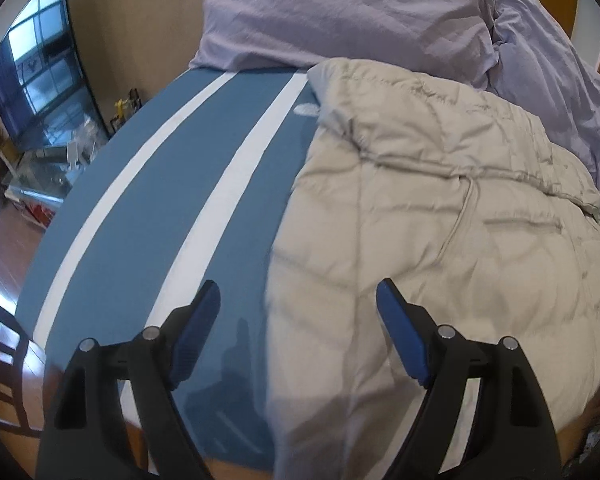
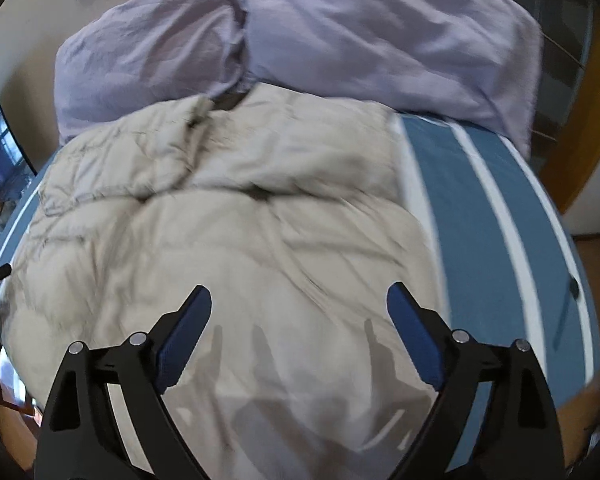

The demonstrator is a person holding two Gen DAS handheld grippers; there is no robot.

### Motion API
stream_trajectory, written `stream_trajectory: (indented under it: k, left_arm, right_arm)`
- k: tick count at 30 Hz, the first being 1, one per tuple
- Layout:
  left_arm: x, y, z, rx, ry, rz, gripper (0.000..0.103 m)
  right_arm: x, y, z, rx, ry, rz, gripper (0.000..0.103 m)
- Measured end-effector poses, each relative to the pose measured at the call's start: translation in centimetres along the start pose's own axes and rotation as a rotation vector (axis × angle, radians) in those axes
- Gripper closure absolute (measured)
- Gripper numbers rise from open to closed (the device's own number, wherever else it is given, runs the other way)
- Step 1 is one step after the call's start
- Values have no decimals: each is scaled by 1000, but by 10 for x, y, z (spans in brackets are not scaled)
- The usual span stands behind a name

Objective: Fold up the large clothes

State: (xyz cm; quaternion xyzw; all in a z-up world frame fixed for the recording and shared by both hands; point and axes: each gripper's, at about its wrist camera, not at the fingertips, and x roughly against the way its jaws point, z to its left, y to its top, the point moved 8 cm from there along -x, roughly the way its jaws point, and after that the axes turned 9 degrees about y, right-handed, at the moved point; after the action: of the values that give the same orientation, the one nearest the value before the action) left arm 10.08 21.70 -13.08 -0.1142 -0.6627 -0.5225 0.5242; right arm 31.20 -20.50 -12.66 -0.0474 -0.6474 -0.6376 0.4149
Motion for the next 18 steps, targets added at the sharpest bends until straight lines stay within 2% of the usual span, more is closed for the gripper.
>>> stream_trajectory:
  k: [8,11,18]
  left_arm:
    - [12,-32,3,-8,-41,3,23]
    - [15,-42,1,-16,-51,7,24]
    - [19,-55,-3,-20,-75,17,28]
  right_arm:
    - [30,-60,-45,-62,52,7,12]
    - [33,-74,-52,-84,70,14,13]
    - [32,-95,-57,-137,133,30,22]
